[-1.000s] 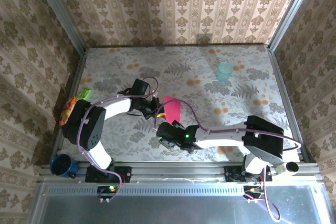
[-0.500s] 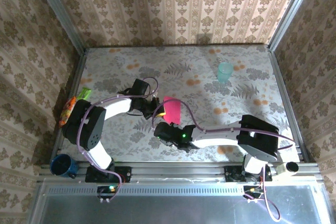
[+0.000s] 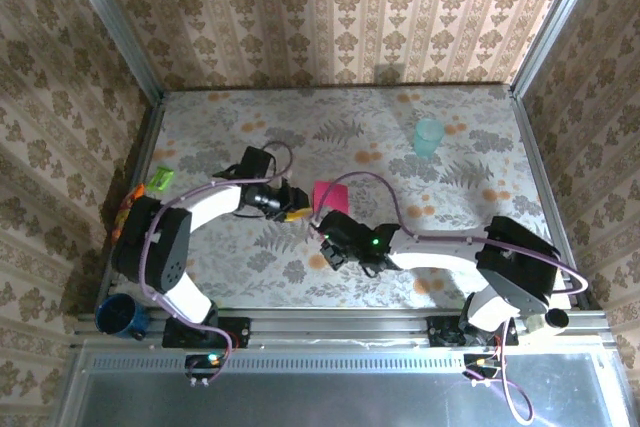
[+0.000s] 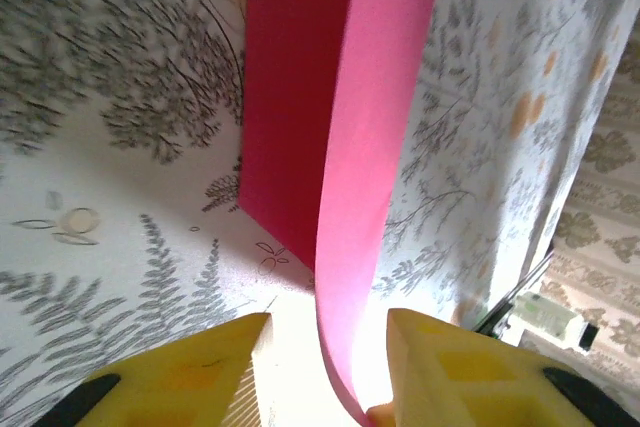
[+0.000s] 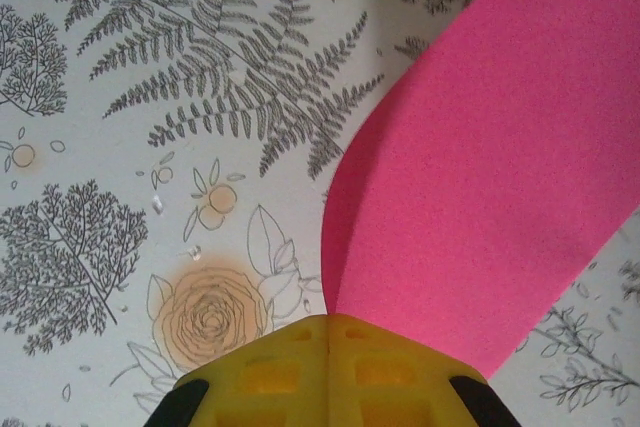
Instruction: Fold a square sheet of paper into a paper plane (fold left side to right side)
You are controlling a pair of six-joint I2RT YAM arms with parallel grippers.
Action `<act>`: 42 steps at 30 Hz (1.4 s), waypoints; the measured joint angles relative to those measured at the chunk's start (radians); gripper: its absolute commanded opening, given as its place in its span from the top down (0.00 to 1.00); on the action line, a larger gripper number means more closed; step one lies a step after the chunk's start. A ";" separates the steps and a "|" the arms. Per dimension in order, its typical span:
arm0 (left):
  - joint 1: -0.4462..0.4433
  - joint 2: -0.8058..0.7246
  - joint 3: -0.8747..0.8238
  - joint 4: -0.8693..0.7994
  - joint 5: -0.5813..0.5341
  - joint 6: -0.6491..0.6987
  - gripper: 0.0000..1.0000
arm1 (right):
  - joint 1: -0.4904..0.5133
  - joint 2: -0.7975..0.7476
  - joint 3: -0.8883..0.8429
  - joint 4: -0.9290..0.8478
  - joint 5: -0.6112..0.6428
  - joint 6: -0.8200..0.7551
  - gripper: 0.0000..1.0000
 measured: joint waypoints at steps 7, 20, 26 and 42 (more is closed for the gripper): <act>0.038 -0.031 0.053 -0.039 0.017 0.074 0.76 | -0.132 -0.033 -0.122 0.130 -0.241 0.096 1.00; -0.089 0.206 0.230 -0.056 0.050 0.148 0.85 | -0.206 -0.037 -0.163 0.237 -0.481 0.162 1.00; -0.115 0.306 0.293 -0.096 0.052 0.201 0.87 | -0.209 -0.028 -0.146 0.235 -0.523 0.163 1.00; -0.126 0.399 0.333 -0.184 -0.023 0.279 0.94 | -0.222 0.006 -0.093 0.188 -0.540 0.159 1.00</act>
